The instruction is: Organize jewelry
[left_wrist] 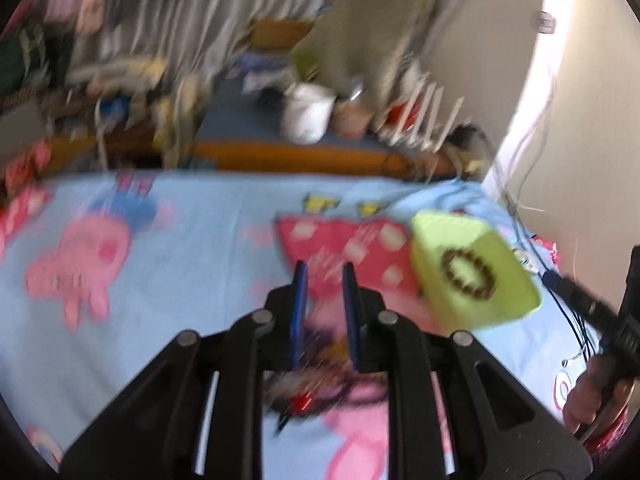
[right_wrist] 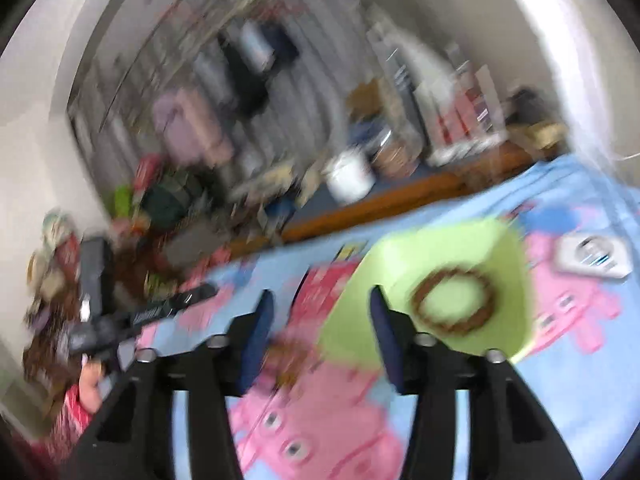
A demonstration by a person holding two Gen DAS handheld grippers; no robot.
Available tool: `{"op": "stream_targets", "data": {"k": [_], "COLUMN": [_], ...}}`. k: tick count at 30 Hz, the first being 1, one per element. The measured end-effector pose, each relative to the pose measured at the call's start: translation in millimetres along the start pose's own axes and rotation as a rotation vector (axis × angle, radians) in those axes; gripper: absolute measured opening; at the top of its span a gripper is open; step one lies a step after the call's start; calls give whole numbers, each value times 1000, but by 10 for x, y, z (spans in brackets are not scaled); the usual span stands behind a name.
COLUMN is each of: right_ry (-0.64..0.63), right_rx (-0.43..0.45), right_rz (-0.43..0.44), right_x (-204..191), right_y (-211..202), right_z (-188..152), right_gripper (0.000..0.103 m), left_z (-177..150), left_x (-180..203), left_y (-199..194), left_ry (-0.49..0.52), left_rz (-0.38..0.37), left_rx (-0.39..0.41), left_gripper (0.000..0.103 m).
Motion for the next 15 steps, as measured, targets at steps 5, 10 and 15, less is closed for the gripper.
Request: {"op": "stream_targets", "data": {"k": [5, 10, 15], "right_ry": [-32, -79, -33], "right_rx": [-211, -314, -423], "right_rz": [-17, -75, -56], "right_x": [-200, -308, -358], "right_y": [514, 895, 1213], "right_z": [-435, -575, -751], "right_gripper": [0, 0, 0], "left_z": [-391, -611, -737], "left_x": [-181, -41, -79], "left_y": [179, 323, 318], "left_ry": [-51, 10, 86], "left_rz": [-21, -33, 37], "left_rx": [-104, -160, -196], "left_gripper": [22, 42, 3]}}
Point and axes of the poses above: each gripper's, at about its wrist camera, not at the fingertips, and y roughly the way its jaws point, x to its right, z to its top, the point moved 7 cm from there along y, roughly the way its jaws point, and after that the axes turned 6 degrees about z, right-handed, at the moved point
